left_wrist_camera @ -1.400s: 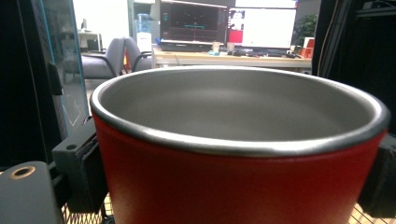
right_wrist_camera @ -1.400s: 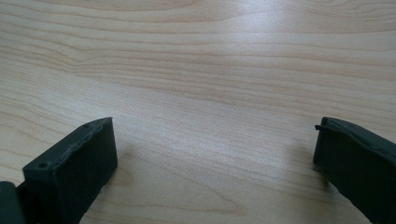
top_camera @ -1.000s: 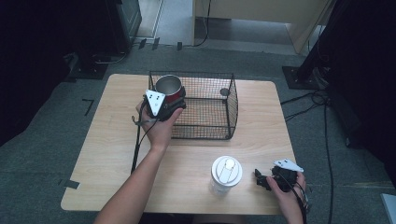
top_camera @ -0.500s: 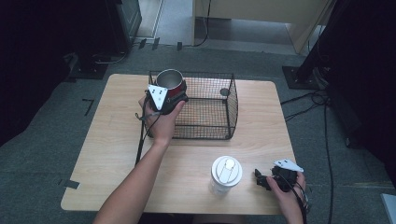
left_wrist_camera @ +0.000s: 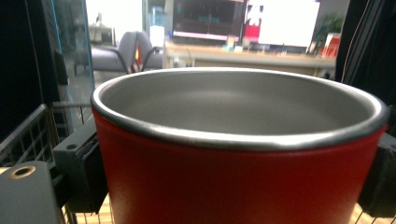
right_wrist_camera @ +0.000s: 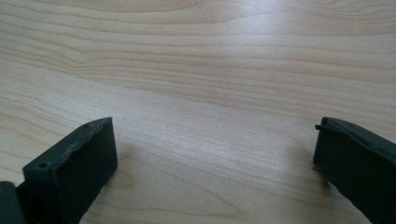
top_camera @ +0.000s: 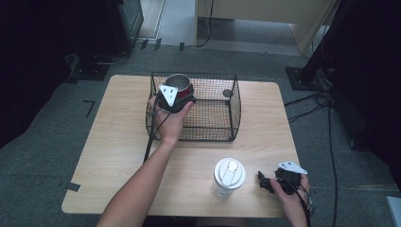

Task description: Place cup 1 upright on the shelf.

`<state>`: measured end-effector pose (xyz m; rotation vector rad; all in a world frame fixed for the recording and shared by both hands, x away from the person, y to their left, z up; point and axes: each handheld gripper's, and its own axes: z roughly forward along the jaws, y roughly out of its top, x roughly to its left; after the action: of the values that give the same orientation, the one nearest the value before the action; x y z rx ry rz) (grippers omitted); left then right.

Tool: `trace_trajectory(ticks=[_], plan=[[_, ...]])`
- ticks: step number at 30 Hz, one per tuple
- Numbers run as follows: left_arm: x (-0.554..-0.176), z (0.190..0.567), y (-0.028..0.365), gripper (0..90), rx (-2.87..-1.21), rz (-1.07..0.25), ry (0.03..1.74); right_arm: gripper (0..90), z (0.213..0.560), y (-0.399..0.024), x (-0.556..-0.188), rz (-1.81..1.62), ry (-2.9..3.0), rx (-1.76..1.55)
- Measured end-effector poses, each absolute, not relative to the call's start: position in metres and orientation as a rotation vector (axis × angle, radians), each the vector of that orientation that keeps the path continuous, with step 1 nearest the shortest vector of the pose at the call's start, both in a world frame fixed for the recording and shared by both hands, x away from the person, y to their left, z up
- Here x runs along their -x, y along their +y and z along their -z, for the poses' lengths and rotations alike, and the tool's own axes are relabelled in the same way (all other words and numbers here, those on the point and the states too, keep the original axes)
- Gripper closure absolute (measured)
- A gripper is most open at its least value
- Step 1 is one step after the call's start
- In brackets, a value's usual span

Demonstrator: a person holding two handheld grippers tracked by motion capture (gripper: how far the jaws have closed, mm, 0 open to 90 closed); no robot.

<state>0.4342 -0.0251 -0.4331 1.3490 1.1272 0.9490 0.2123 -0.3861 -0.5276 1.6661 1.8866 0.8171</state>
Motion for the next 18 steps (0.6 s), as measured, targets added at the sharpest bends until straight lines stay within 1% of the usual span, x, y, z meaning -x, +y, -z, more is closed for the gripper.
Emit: trace_trajectory(ticks=[9,14,18], plan=[[-0.444,0.443,-0.025,7.8,-1.393,-0.909,1.188,0.0,0.528,-0.386,-0.212,-0.817,1.887,-1.666],[-0.448,0.453,-0.026,7.8,-1.450,-0.882,1.228,0.0,0.528,-0.386,-0.213,-0.819,1.891,-1.662],[-0.450,0.457,-0.028,7.8,-1.500,-0.891,1.250,0.0,0.528,-0.386,-0.213,-0.819,1.891,-1.663]])
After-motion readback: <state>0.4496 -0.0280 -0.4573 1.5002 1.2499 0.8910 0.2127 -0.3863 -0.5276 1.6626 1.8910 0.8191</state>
